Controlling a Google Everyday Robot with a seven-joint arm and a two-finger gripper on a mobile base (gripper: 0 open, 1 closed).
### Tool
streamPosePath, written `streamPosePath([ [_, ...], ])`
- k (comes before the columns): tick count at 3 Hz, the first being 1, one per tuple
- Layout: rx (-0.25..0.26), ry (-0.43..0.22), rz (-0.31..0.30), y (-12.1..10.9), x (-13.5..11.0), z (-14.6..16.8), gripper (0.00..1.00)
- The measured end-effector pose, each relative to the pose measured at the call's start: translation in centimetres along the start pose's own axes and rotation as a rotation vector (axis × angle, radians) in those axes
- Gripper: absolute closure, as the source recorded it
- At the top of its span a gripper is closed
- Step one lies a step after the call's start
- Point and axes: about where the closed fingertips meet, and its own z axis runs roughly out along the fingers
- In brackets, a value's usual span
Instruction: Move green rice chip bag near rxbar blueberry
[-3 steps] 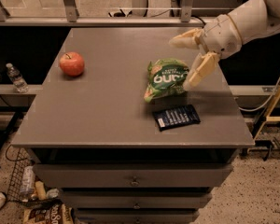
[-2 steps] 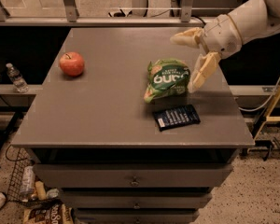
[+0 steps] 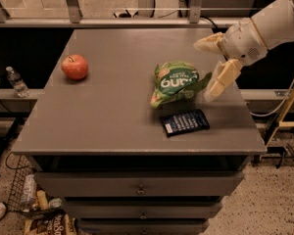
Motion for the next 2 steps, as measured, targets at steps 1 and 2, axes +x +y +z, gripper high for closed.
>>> streamPosePath([
  [1,0.112,0.062,0.057,2.3,1.1,-3.9,0.0],
  [2,0.224,0.056,0.109,5.2,3.2,-7.9,0.0],
])
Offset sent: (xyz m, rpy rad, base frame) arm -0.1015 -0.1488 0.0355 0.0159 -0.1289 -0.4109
